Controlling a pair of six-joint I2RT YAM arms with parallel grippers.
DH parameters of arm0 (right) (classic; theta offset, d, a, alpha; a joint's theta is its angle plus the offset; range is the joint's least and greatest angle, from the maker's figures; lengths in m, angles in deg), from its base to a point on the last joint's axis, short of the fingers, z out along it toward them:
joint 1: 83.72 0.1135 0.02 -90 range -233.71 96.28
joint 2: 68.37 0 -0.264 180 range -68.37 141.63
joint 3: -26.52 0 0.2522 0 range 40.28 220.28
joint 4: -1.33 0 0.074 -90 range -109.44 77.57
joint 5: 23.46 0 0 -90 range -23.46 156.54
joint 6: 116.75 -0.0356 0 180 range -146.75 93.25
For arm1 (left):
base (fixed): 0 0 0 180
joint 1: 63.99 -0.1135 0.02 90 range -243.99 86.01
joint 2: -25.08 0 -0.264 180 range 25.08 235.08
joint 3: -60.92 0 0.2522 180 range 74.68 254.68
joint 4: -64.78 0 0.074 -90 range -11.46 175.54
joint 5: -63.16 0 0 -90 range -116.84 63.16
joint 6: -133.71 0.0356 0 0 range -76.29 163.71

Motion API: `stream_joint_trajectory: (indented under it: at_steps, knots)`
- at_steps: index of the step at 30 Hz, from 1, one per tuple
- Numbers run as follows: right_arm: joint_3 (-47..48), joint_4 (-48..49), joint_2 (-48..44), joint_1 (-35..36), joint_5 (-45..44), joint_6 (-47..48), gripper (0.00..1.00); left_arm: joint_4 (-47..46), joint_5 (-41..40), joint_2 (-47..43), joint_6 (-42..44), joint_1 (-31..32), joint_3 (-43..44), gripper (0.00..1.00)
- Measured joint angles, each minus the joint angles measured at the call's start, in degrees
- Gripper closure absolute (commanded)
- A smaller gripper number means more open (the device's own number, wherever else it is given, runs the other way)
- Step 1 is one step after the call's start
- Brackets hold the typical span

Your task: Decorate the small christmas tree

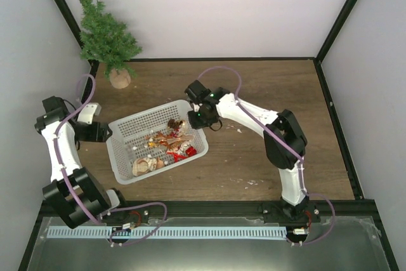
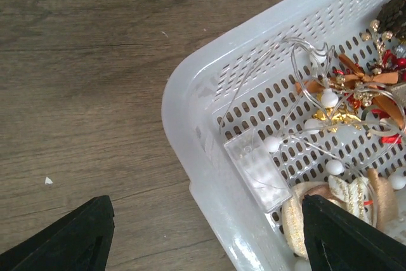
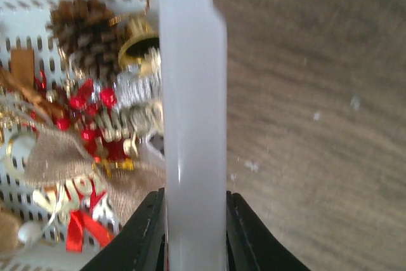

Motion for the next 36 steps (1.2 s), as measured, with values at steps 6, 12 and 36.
stream_joint_trajectory:
  at_steps: [6,12,36]
  knots:
    - [10.9,-2.5,6.7,-1.7,-2.1,3.9,0.56,-0.8,-1.9,0.0,2.3,2.9,0.0,0.18]
    - [16.9,-3.7,9.1,-3.0,-4.0,4.1,0.17,-2.6,-2.8,0.9,3.3,6.7,0.0,0.21]
    - [-11.7,0.5,-21.8,-3.2,-5.0,-6.2,0.13,-7.3,-11.4,21.3,15.5,24.6,11.2,0.37]
